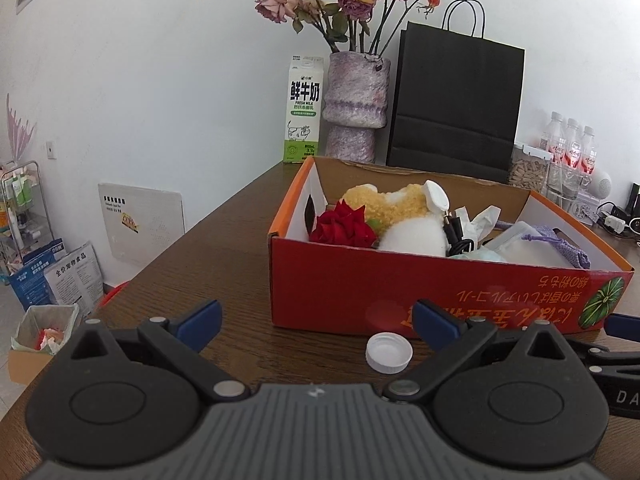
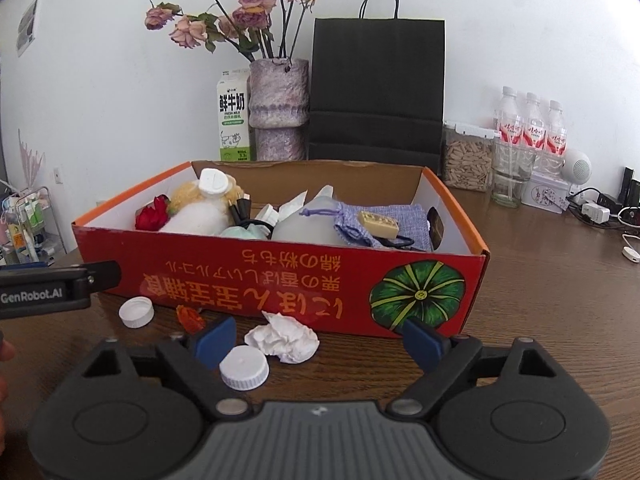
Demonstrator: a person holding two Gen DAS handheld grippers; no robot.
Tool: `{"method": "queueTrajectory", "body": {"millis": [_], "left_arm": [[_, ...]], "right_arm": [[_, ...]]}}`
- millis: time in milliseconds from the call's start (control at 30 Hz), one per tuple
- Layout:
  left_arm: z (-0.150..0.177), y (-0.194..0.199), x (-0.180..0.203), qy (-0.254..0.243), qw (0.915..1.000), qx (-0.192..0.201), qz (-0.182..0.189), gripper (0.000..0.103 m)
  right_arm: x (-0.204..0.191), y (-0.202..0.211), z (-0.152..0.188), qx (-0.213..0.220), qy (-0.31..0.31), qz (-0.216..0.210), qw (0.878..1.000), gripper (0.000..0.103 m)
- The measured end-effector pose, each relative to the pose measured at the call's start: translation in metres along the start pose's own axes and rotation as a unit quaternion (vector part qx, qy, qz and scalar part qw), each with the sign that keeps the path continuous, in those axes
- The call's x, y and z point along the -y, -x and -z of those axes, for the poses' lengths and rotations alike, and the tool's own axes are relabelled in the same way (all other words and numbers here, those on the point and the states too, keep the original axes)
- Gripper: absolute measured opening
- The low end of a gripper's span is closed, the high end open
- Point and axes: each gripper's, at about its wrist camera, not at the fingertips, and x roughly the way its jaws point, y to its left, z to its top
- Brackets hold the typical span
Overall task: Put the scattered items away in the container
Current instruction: 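Withdraw both tools from the box toward the remaining items, then grasp the crumpled white tissue with the right tool, then grasp the small white bottle cap with the left tool while the right tool holds the tissue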
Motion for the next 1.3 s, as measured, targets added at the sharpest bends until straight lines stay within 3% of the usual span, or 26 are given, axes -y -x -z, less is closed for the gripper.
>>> {"method": "queueTrajectory", "body": {"millis": [100, 167, 200, 233, 867, 1067, 1300], "left_arm": [[0.001, -0.002, -0.003, 0.005, 1.0, -0.008, 0.003, 0.103], [0.001, -0.003, -0.002, 0.003, 0.9999, -0.013, 0.005, 0.103], [0.002, -0.004, -0.002, 0.002, 0.9999, -0.016, 0.005, 0.103], [0.002, -0.005, -0.002, 0.001, 0.9998, -0.019, 0.006, 0.103], [0.003, -0.017, 0.006, -0.022, 0.9976, -0.062, 0.022, 0.103], [0.006, -0.026, 0.018, -0.054, 0.9939, -0.092, 0.028, 0.087], [0.007, -0.025, 0.023, -0.068, 0.9933, -0.089, 0.028, 0.078]], "right_arm": [[-0.001, -0.012, -0.003, -0.018, -0.009, -0.006, 1.0, 0.071], [0.0, -0.017, -0.002, -0.033, -0.015, -0.017, 0.999, 0.049], [0.001, -0.018, -0.002, -0.038, -0.019, -0.021, 0.999, 0.029], [0.003, -0.018, -0.002, -0.038, -0.024, -0.023, 0.999, 0.023], [0.023, 0.011, 0.005, 0.012, -0.03, -0.007, 0.999, 0.022], [0.027, 0.013, 0.006, 0.014, -0.03, -0.008, 0.999, 0.022], [0.02, 0.014, 0.007, 0.016, -0.015, -0.016, 1.0, 0.022]]}}
